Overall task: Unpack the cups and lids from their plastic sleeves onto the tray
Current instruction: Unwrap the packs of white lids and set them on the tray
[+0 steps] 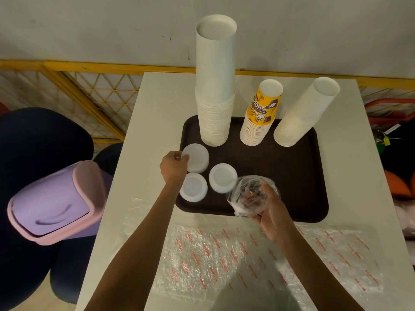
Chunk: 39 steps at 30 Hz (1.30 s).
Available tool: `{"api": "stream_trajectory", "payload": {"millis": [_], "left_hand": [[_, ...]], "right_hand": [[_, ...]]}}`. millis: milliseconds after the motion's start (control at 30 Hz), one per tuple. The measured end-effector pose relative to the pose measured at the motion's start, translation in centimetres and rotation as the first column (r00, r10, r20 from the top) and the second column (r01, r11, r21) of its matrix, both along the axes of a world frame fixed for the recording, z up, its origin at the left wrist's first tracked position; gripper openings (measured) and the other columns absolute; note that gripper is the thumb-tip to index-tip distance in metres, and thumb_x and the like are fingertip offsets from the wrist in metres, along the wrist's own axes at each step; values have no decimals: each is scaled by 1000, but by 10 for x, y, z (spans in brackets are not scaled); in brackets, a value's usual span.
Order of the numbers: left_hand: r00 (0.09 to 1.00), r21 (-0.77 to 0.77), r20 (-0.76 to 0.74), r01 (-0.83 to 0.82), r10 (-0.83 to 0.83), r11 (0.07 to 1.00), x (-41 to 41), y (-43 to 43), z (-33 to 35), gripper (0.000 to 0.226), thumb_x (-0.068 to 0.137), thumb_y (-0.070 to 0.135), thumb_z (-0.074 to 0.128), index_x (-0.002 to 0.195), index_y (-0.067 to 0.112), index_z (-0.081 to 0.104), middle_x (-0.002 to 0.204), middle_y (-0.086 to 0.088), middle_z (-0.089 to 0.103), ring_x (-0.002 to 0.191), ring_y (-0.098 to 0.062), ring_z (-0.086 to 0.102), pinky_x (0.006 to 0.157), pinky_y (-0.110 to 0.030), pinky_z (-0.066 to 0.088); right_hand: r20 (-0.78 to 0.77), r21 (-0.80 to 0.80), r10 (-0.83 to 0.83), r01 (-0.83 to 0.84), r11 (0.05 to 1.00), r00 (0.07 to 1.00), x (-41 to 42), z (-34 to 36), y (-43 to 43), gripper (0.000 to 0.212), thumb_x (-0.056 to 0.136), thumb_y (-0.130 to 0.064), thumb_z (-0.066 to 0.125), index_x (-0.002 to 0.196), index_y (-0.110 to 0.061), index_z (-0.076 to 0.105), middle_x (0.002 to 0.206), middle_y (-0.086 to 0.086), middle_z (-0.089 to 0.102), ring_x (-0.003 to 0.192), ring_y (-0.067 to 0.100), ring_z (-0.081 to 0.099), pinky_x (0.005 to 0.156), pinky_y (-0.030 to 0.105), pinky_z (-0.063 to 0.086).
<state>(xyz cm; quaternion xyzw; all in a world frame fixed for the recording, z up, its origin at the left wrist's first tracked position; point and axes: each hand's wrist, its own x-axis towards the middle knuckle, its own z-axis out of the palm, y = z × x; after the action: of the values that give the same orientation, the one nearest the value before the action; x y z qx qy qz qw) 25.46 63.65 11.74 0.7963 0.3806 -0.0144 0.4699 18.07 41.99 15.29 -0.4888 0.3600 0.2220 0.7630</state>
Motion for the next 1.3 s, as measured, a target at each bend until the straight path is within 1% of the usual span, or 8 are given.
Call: {"api": "stream_trajectory", "payload": {"millis": [267, 467, 600, 700, 767, 933, 1167, 1300], "left_hand": [[997, 126, -39, 66, -61, 990, 8, 0, -12, 29, 92, 21, 61, 115, 4, 61, 113, -13, 64, 98, -27, 62, 80, -28, 46], [992, 184, -71, 115, -103, 976, 5, -1, -16, 34, 94, 26, 57, 121, 5, 57, 123, -14, 56, 104, -27, 59, 86, -29, 47], [987, 179, 133, 65, -89, 982, -5, -12, 5, 38, 95, 26, 55, 128, 6, 53, 129, -14, 49, 108, -26, 57, 91, -29, 47], [950, 85, 287, 101, -121, 991, -24, -31, 30, 30, 96, 23, 54, 120, 5, 57, 115, -7, 58, 94, -13, 56, 75, -3, 42], [935, -14, 318, 173, -160, 985, -41, -47, 42, 26, 96, 24, 52, 115, 6, 60, 105, 0, 60, 85, -5, 56, 67, 3, 39], [919, -233, 265, 354, -291, 906, -84, -78, 46, 25, 97, 30, 49, 114, 16, 58, 103, 3, 62, 88, -1, 58, 70, -5, 47], [871, -10, 322, 395, -371, 919, -120, -98, 50, 24, 91, 25, 62, 112, 14, 63, 101, 7, 65, 89, -9, 64, 78, -16, 51], [793, 95, 363, 491, -489, 866, -135, -107, 49, 17, 90, 19, 63, 106, 14, 67, 101, 4, 69, 88, -6, 64, 80, -22, 55]], "right_hand": [[-1, -4, 17, -17, 1000, 1000, 2, -2, -1, 17, 97, -34, 46, 100, -21, 57, 98, 7, 65, 94, 22, 62, 86, 41, 50], [-5, 8, 8, -8, 1000, 1000, 1, -5, 1, 15, 98, -31, 45, 99, -21, 56, 98, 7, 65, 91, 21, 62, 73, 35, 50], [13, 16, 11, -11, 1000, 1000, 0, -6, -1, 19, 96, -33, 47, 106, -19, 56, 101, 8, 65, 93, 21, 62, 74, 35, 51], [14, 29, 17, -18, 999, 1000, -1, -4, 3, 25, 95, -34, 49, 114, -18, 55, 104, 7, 65, 94, 21, 62, 73, 35, 52], [20, 36, 22, -23, 999, 1000, -3, 0, 6, 32, 92, -34, 52, 120, -18, 54, 109, 9, 64, 96, 23, 61, 73, 35, 51], [82, 48, 74, -78, 996, 994, -11, 12, 11, 45, 87, -35, 57, 128, -16, 52, 117, 12, 65, 102, 25, 63, 76, 35, 54], [154, 117, 149, -168, 979, 977, -29, 22, 5, 59, 72, -54, 55, 118, -18, 60, 111, 10, 69, 108, 25, 63, 99, 46, 44], [236, 215, 168, -220, 952, 957, -37, 31, 3, 54, 71, -55, 50, 110, -20, 59, 95, 4, 74, 89, 18, 70, 84, 38, 53]]}}
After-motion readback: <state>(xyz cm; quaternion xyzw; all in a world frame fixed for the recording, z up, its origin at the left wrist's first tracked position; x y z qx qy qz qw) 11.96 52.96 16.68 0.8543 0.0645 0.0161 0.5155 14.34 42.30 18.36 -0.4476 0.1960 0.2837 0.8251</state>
